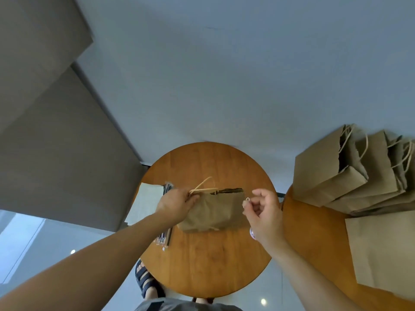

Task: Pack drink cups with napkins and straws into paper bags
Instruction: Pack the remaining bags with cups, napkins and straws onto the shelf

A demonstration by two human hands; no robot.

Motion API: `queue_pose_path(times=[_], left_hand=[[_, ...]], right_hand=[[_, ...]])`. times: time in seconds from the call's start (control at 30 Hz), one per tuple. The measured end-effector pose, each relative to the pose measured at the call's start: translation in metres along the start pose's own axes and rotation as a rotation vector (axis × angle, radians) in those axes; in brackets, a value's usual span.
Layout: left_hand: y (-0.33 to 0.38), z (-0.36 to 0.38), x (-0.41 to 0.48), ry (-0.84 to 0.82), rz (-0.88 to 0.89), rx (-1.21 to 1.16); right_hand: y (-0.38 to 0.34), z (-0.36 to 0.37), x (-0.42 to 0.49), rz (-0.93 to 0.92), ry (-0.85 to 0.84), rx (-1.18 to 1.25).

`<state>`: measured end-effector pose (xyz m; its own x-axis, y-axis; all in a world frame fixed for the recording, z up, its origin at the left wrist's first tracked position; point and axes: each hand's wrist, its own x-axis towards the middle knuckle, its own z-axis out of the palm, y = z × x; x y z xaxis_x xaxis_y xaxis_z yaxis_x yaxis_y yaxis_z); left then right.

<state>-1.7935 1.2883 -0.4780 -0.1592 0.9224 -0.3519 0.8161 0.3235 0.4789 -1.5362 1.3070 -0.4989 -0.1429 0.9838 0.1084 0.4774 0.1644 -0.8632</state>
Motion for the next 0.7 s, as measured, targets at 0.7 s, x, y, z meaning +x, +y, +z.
queue_pose_path(times=[0.7], left_hand=[[0.000, 0.003, -0.001, -0.030, 0.100, 0.041]], right_hand=[[-0.082, 0.037, 0.006, 0.128, -0.253, -0.062]])
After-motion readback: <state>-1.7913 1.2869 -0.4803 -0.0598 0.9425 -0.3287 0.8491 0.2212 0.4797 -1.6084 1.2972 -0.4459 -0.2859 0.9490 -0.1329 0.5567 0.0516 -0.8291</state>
